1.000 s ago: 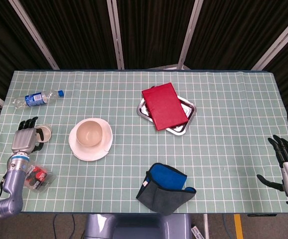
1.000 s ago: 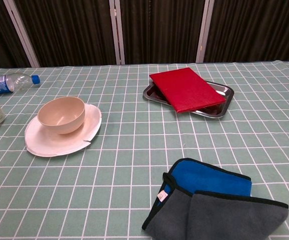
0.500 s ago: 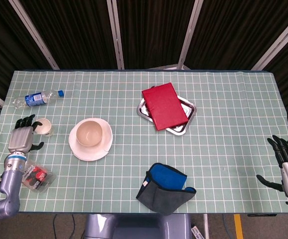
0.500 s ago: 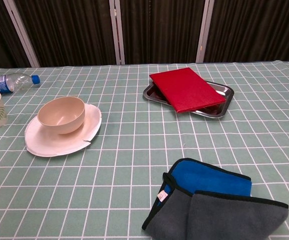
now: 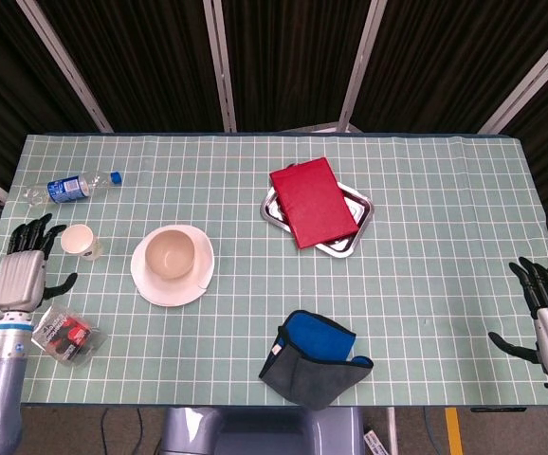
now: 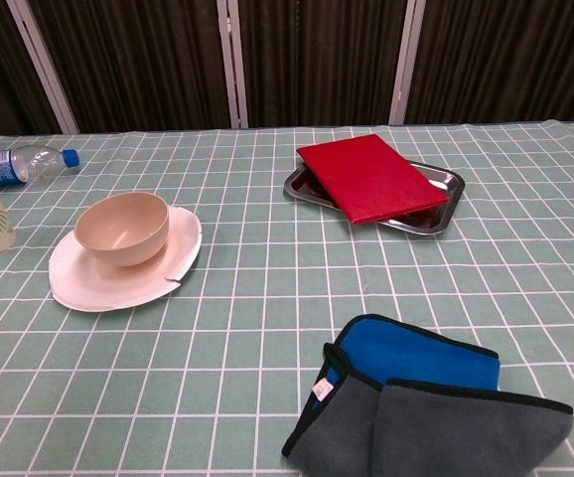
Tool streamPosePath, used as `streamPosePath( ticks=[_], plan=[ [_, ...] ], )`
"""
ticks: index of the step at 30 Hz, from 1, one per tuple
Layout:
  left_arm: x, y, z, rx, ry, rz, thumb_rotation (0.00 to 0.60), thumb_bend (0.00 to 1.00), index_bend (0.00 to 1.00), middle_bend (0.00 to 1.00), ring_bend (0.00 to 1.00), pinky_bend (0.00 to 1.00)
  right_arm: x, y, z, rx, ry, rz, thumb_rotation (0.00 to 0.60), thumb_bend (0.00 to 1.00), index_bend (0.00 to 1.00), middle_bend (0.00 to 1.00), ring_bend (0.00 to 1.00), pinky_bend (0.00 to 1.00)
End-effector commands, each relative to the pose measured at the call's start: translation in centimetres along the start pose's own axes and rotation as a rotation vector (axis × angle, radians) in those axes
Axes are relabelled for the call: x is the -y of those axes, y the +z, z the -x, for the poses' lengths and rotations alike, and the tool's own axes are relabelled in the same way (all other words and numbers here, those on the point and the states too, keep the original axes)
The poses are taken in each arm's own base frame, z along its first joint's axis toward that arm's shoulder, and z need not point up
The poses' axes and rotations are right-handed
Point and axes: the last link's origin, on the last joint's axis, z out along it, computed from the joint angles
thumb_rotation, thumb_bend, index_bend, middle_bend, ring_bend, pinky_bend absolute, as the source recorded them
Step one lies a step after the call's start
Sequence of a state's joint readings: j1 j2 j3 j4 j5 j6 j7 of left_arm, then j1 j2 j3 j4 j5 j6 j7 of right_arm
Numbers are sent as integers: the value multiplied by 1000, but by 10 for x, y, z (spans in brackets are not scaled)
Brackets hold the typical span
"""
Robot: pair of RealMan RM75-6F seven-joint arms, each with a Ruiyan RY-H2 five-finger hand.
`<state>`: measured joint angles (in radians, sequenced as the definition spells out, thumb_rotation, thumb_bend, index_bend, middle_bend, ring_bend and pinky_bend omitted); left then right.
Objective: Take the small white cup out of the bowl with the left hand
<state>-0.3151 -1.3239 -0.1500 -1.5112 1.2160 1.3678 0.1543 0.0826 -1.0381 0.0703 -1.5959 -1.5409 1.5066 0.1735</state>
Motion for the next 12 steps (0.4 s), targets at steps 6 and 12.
streamPosePath(
  ticks=[6, 12],
  plan=[
    [21, -67, -16, -57, 119, -75, 600, 201, 0, 0, 0, 0, -1, 4, 7, 24, -16, 7, 600, 34, 37, 0, 0, 0],
    [28, -89, -27, -81, 122, -96, 600, 175, 0, 0, 0, 0, 1, 6, 13, 32, -34, 5, 600, 34, 37, 0, 0, 0]
  ],
)
